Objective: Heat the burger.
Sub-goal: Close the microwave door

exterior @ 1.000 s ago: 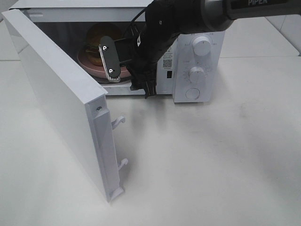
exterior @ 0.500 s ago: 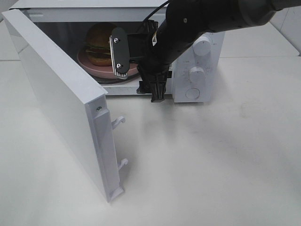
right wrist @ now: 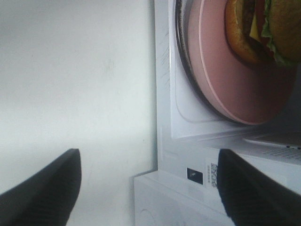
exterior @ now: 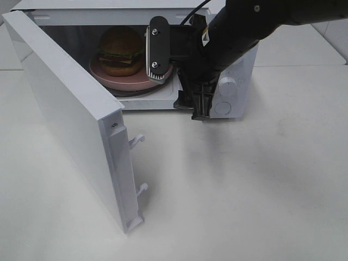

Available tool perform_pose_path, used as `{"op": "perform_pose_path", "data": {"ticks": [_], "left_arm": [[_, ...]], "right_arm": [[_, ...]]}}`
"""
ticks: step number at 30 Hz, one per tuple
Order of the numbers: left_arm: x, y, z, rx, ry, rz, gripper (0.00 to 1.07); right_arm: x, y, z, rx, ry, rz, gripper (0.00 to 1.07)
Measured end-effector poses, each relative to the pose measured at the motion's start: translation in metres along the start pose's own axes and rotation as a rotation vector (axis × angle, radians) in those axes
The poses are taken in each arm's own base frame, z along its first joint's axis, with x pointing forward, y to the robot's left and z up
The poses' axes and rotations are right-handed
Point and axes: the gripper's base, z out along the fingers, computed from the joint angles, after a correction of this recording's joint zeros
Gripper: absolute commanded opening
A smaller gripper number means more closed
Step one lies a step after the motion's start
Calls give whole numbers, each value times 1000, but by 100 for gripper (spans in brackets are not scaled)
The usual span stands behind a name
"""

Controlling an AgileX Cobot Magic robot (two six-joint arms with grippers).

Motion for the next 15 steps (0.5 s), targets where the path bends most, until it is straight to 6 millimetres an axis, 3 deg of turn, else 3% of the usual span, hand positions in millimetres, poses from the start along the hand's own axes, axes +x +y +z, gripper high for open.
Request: {"op": "perform_pose_path", "data": {"ticks": [5, 8, 10, 15], "left_arm": [[0, 0, 0, 0, 0, 0, 100], [0, 0, 0, 0, 0, 0, 100], [0, 0, 0, 0, 0, 0, 100], [0, 0, 0, 0, 0, 0, 100]], "right_arm": [[9, 10, -25, -16, 19, 67, 76], [10, 12, -29, -21, 25, 83, 76], [17, 21, -46, -41, 48, 159, 76], [26, 32, -60, -66, 79, 257, 76]]}}
